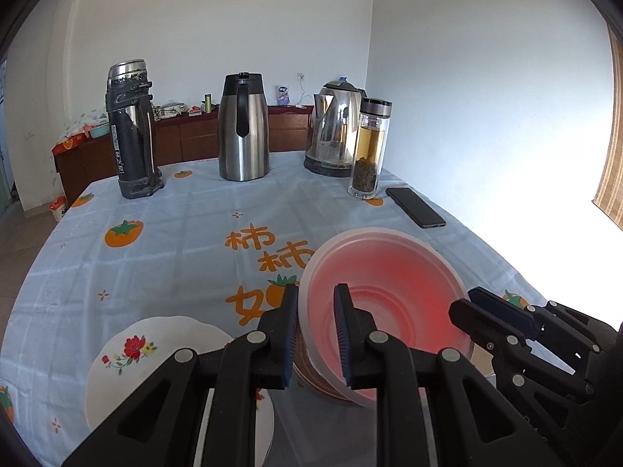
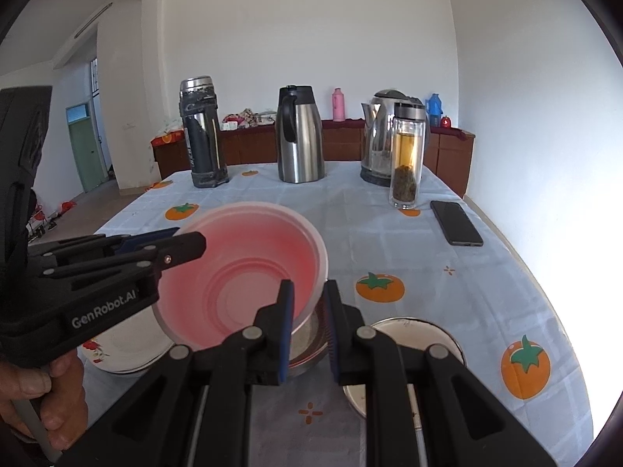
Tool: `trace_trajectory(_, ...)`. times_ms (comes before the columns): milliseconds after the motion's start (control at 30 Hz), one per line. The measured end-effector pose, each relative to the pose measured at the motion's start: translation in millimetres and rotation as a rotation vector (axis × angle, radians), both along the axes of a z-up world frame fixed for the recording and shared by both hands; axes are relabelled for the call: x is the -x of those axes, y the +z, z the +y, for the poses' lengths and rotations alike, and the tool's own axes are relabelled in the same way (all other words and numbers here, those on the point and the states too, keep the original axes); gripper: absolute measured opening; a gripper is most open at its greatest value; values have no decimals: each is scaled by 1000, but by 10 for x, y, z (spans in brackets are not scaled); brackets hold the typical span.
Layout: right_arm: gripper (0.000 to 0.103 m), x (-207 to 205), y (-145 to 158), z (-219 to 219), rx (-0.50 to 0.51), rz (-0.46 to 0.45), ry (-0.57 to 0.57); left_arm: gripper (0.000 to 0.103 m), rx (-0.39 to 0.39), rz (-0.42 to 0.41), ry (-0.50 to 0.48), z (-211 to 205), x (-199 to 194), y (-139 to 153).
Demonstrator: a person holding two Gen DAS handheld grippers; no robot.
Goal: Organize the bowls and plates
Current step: 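Lower the pink plastic bowl into the steel bowl with both tools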
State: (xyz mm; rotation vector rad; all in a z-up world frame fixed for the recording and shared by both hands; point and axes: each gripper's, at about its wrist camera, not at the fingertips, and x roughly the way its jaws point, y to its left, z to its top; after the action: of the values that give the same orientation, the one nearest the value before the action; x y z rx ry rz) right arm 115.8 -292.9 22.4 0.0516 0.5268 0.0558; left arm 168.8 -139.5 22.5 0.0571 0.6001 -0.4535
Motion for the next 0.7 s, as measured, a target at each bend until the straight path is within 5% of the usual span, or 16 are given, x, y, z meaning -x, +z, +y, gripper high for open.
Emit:
trace_trajectory(233, 17, -142, -76, -29, 10, 31, -17, 20, 28, 71, -31, 5, -183, -179)
trace_trajectory(700, 17, -300, -233, -30, 20, 87, -34, 20, 24, 81, -42, 5, -233, -278)
